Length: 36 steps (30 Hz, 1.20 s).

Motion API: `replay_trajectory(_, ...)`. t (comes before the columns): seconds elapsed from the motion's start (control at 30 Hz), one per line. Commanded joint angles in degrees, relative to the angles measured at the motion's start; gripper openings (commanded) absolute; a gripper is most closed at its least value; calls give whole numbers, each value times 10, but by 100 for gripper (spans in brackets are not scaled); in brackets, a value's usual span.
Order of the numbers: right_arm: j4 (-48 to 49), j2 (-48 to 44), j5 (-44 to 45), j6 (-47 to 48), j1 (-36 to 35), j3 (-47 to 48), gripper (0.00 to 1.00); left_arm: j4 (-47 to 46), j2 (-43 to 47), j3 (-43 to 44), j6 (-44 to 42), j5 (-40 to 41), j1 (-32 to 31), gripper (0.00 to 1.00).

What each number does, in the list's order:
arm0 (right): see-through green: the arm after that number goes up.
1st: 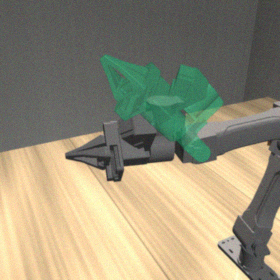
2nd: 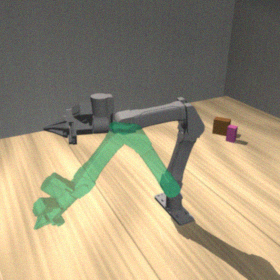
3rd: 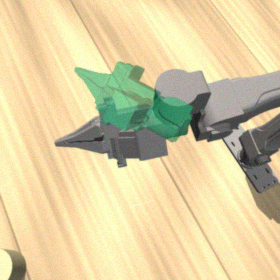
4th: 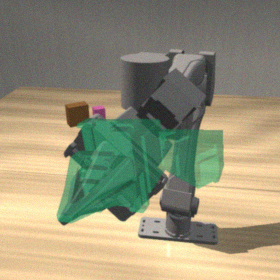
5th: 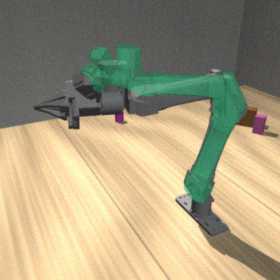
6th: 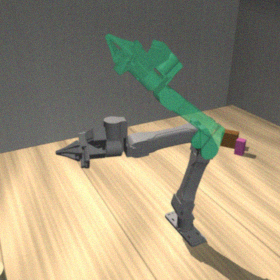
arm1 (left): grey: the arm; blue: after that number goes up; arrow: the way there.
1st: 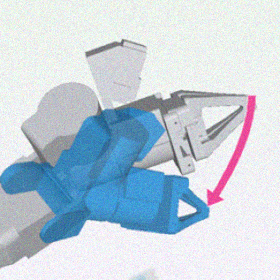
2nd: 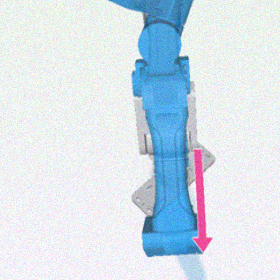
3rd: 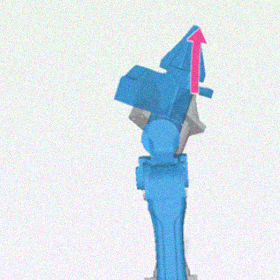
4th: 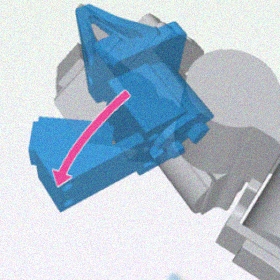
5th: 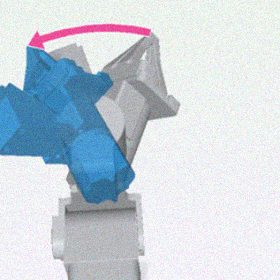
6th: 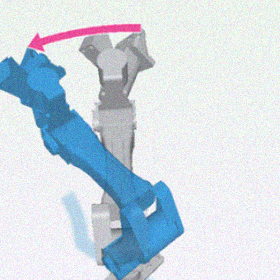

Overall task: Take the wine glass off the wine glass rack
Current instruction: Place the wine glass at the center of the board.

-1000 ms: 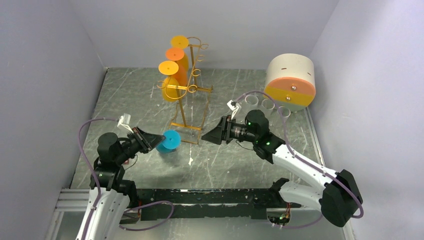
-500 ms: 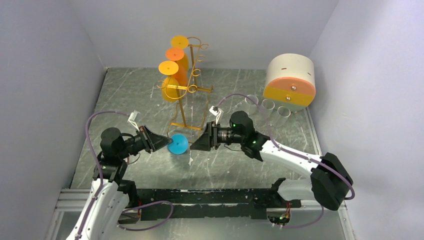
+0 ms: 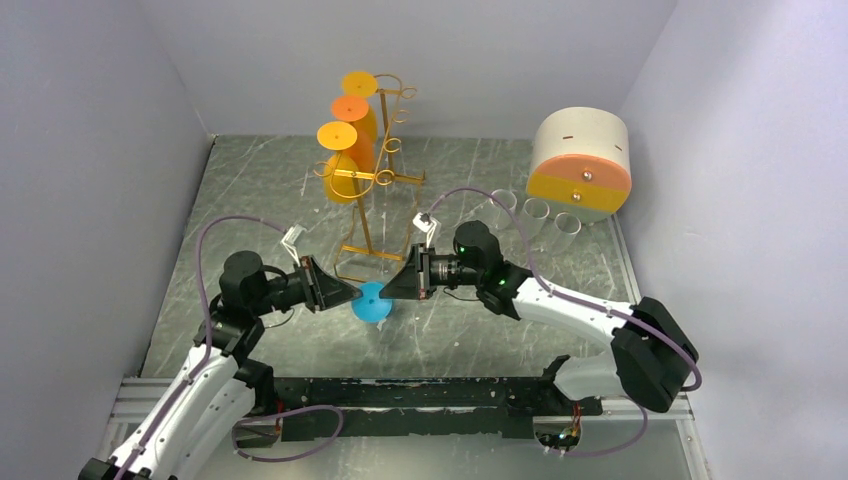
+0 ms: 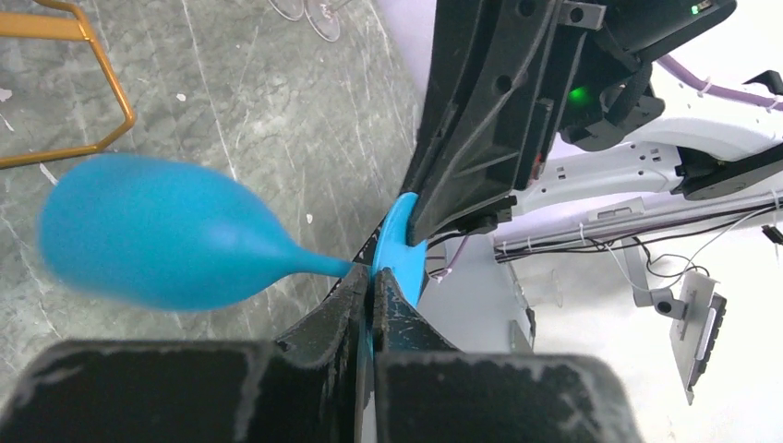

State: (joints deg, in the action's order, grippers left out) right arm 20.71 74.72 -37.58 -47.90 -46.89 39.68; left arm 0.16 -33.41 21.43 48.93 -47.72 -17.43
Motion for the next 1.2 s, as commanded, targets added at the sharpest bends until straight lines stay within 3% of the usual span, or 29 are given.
replay_trajectory(0.0,18,-18,1,2,-4,2,0,-33,-10,0,-15,4,-26,8)
replay_trajectory(0.03,19,-20,-1,1,-4,1,0,-30,-12,0,-18,6,-29,11)
replay_trajectory(0.17,19,-38,5,-6,-4,-11,0,-12,-10,-5,-30,13,-36,35)
replay_trajectory(0.37,-2,-75,31,11,-4,-23,0,-62,5,-42,-3,-21,-39,49)
replay_trajectory(0.63,-34,-82,58,50,-4,-11,0,-128,-2,-59,34,-43,-80,48)
replay_trajectory(0.87,-21,-85,31,69,-8,-5,0,-135,-31,-39,18,-26,-116,34)
replay_trajectory(1.07,0,-108,1,75,-17,-19,0,-228,-42,-55,47,-10,-125,24)
replay_trajectory(1.17,4,-119,8,78,-18,-30,0,-262,-51,-59,55,-15,-126,28)
